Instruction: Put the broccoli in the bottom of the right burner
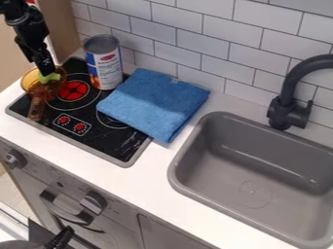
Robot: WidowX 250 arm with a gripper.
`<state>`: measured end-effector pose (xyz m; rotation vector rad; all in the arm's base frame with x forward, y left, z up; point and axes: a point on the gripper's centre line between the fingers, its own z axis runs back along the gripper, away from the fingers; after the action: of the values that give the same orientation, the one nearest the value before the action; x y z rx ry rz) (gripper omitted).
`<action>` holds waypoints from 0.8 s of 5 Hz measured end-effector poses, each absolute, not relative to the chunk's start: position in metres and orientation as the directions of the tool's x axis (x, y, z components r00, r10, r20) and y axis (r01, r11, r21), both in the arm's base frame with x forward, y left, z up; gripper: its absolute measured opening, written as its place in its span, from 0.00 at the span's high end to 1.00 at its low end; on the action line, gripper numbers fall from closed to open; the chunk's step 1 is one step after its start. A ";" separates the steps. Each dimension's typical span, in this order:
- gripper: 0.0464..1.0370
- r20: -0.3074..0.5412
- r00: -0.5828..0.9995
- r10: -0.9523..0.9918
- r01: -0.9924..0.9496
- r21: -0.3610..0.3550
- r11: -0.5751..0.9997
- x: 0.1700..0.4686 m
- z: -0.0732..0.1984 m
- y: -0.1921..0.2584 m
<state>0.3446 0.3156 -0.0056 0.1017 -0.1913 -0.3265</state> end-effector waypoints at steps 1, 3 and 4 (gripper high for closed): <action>0.04 0.142 0.940 -0.309 0.297 0.099 0.950 0.349 -0.015 0.314; 0.04 0.129 0.935 -0.330 0.317 0.113 0.942 0.344 -0.028 0.311; 0.04 0.115 0.938 -0.328 0.315 0.119 0.942 0.344 -0.029 0.311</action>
<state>0.3435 0.3113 -0.0292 0.0999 -0.1342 -0.3292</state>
